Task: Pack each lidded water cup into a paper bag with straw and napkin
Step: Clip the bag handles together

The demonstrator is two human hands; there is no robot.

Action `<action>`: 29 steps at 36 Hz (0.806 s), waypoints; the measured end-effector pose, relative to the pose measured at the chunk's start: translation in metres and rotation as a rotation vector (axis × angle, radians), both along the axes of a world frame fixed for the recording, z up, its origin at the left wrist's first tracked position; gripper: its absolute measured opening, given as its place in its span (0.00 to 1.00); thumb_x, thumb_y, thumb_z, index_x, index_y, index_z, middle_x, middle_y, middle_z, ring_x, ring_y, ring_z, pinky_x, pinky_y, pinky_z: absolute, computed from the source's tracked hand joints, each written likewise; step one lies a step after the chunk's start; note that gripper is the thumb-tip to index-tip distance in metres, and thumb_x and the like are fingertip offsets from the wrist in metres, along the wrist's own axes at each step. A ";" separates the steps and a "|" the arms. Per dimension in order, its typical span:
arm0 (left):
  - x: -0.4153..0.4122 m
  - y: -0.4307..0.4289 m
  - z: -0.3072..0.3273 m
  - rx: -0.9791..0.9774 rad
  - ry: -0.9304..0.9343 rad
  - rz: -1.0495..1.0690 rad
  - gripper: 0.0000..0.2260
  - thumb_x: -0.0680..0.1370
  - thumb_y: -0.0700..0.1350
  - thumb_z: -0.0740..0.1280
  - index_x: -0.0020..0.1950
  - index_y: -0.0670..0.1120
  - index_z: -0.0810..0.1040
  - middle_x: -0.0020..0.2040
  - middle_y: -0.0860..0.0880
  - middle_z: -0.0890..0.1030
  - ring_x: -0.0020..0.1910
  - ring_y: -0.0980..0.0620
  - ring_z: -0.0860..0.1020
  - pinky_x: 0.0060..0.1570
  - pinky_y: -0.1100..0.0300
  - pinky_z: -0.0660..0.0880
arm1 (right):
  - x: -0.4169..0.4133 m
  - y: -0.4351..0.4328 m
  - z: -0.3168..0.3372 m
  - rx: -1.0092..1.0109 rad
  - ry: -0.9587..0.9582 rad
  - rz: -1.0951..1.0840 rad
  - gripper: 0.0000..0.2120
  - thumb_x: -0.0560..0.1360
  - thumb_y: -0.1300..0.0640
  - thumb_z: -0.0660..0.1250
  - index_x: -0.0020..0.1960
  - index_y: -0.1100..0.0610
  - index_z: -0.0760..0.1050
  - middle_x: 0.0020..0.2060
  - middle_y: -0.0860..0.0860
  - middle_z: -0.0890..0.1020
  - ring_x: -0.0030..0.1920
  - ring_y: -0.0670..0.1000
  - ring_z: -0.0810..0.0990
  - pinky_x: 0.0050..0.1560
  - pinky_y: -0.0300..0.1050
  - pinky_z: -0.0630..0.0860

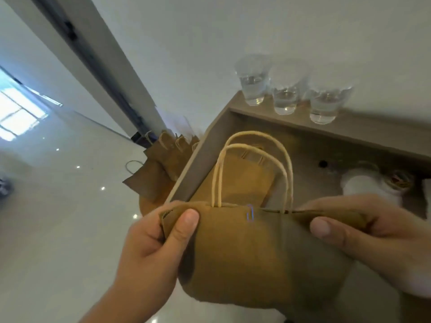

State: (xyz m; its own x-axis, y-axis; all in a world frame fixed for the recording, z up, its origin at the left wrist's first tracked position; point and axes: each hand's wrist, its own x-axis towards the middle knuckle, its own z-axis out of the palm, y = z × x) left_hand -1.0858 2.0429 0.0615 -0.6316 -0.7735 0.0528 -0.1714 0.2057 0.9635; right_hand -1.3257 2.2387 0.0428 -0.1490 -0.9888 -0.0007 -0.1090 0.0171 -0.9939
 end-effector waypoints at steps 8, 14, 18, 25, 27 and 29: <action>0.121 -0.055 0.001 -0.021 0.021 0.245 0.13 0.71 0.64 0.67 0.45 0.62 0.88 0.41 0.51 0.88 0.44 0.54 0.86 0.44 0.71 0.79 | 0.105 -0.114 0.032 0.041 0.022 0.228 0.20 0.83 0.37 0.64 0.57 0.50 0.86 0.39 0.52 0.83 0.39 0.52 0.81 0.40 0.46 0.74; 0.240 -0.120 -0.013 -0.058 -0.023 0.351 0.14 0.74 0.65 0.65 0.46 0.62 0.87 0.42 0.53 0.87 0.44 0.55 0.85 0.42 0.68 0.80 | 0.209 -0.212 0.042 0.146 0.224 0.411 0.16 0.84 0.40 0.63 0.63 0.46 0.83 0.48 0.51 0.87 0.49 0.52 0.86 0.47 0.44 0.82; 0.314 -0.184 -0.018 -0.047 -0.081 0.376 0.09 0.74 0.66 0.66 0.46 0.67 0.85 0.41 0.58 0.87 0.44 0.61 0.83 0.43 0.58 0.76 | 0.279 -0.279 0.047 0.289 0.419 0.536 0.20 0.82 0.32 0.63 0.65 0.42 0.80 0.50 0.50 0.86 0.52 0.53 0.85 0.54 0.56 0.83; 0.390 -0.281 -0.032 -0.145 -0.142 0.237 0.07 0.78 0.55 0.66 0.46 0.61 0.84 0.40 0.58 0.85 0.44 0.57 0.83 0.42 0.72 0.72 | 0.382 -0.392 0.041 0.616 0.736 0.606 0.18 0.78 0.27 0.63 0.54 0.38 0.80 0.49 0.39 0.84 0.49 0.42 0.84 0.54 0.45 0.83; 0.397 -0.304 -0.043 -0.169 -0.156 0.234 0.08 0.79 0.52 0.66 0.47 0.62 0.83 0.41 0.60 0.85 0.46 0.58 0.83 0.42 0.71 0.72 | 0.399 -0.414 0.030 0.681 0.744 0.574 0.17 0.80 0.30 0.63 0.54 0.41 0.81 0.49 0.43 0.85 0.50 0.44 0.85 0.57 0.45 0.83; 0.398 -0.326 -0.059 -0.167 -0.168 0.237 0.09 0.81 0.51 0.66 0.46 0.63 0.84 0.43 0.62 0.85 0.47 0.60 0.82 0.44 0.66 0.72 | 0.406 -0.432 0.018 0.727 0.686 0.553 0.20 0.82 0.32 0.62 0.54 0.46 0.82 0.49 0.50 0.87 0.49 0.48 0.87 0.58 0.49 0.84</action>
